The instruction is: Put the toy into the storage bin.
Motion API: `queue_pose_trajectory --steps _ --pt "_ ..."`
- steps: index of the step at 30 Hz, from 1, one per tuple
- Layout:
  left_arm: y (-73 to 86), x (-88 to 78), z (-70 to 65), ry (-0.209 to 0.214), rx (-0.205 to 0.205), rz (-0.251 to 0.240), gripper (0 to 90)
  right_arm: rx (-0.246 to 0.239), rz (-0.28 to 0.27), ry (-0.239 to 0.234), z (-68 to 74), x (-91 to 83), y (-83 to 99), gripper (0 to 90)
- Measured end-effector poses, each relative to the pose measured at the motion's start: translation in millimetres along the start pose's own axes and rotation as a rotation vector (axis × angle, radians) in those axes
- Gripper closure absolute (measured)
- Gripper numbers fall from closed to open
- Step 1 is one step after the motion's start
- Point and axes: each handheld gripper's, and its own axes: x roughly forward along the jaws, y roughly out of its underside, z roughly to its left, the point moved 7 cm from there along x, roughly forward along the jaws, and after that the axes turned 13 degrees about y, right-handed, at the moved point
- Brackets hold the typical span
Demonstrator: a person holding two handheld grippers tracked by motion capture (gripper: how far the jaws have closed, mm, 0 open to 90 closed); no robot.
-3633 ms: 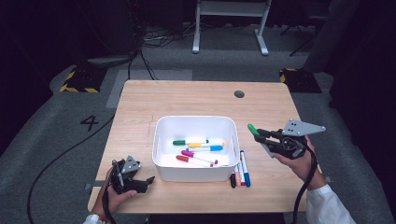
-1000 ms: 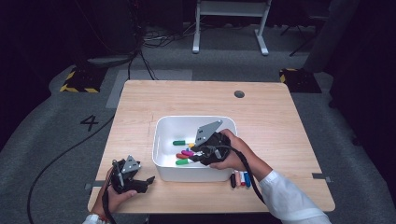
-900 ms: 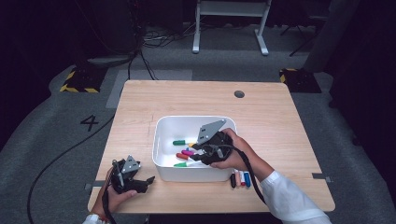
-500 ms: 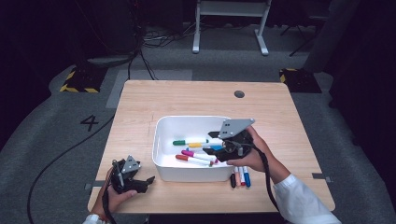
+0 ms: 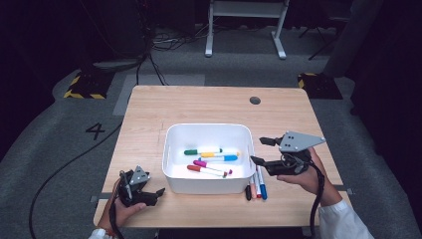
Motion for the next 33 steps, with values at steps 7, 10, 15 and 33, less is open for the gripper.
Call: queue_pose_trajectory --steps 7,10,15,33 --pt "0.0 0.0 0.0 0.0 0.0 0.0 15.3 0.019 0.065 0.037 -3.8 -4.0 45.5 34.8" --pt "0.2 0.2 -0.4 0.003 -0.007 0.0 15.3 0.028 0.096 0.048 -4.4 -0.6 65.1 34.0" --pt "0.1 0.1 -0.1 0.002 -0.004 0.001 15.3 0.065 0.146 0.034 -2.4 6.4 91.9 32.9" --pt "0.0 0.1 -0.1 0.001 -0.002 -0.001 15.3 0.076 0.283 0.02 16.0 28.3 145.2 32.5"
